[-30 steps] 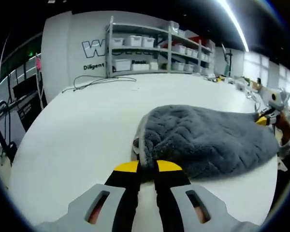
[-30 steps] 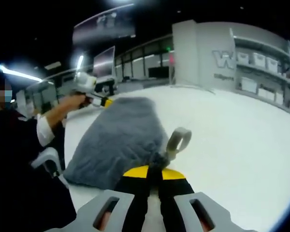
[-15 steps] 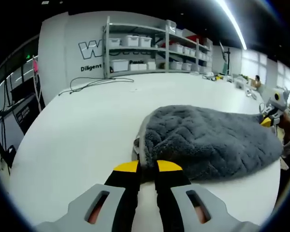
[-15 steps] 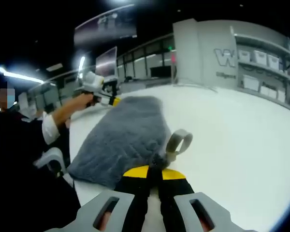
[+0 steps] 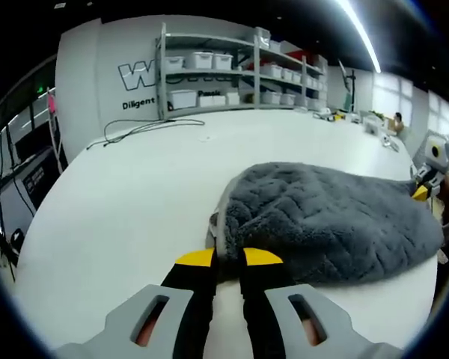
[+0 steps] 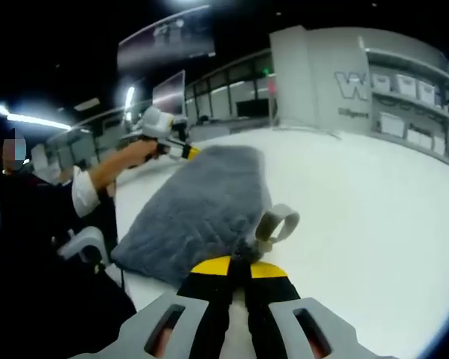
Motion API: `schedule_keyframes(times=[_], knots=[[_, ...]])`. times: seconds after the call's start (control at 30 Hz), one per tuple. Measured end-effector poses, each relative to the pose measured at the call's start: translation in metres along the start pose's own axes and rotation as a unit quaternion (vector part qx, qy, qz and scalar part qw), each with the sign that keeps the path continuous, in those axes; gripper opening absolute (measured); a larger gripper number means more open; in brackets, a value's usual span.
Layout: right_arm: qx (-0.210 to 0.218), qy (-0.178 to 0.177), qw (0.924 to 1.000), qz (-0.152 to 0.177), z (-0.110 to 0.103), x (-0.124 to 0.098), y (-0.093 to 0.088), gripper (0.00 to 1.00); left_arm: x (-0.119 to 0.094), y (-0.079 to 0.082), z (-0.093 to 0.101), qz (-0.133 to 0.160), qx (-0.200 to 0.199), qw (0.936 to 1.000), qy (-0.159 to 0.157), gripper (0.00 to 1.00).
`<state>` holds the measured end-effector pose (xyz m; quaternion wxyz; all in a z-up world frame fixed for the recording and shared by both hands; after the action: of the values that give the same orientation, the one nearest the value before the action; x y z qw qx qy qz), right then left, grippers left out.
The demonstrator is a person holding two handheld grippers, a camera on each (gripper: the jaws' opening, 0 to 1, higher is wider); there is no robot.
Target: Open the folded towel by lifting each exposed corner and separating the folded layers until the towel lies flat within the target outline without major curled edges
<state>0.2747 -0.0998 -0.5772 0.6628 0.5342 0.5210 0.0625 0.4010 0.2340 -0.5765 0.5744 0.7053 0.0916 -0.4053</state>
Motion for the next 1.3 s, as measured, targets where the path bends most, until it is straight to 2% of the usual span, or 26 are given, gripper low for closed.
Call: schedule_keyframes(times=[0.3,0.37,1.3], knots=[[-0.003,0.003,1.0000,-0.003,-0.001,-0.001,0.000,0.02,0.011,0.011,-0.007,-0.003,-0.004,1.0000,-0.006,0.12],[-0.005,0.002,1.0000,-0.004,-0.001,-0.001,0.000,0.02,0.011,0.011,0.000,-0.001,-0.002,1.0000,-0.005,0.12],[0.001,0.022,0.9996,-0.016,-0.013,-0.007,-0.006,0.02,0.033,0.033,-0.012,0.009,-0.009,0.9998,-0.014,0.11]])
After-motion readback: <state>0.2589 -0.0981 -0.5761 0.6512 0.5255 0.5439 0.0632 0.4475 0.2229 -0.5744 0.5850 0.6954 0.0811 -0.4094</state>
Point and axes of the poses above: the point that each gripper's makers call its tool centre point, and the gripper's own axes: x roughly forward along the fingers, z roughly to its right, y roughly out of its top, the point moved 3 cm from there along -x, roughly backward along the fingers, and after that the axes turned 13 degrees about -z, right-handed, at the moved point
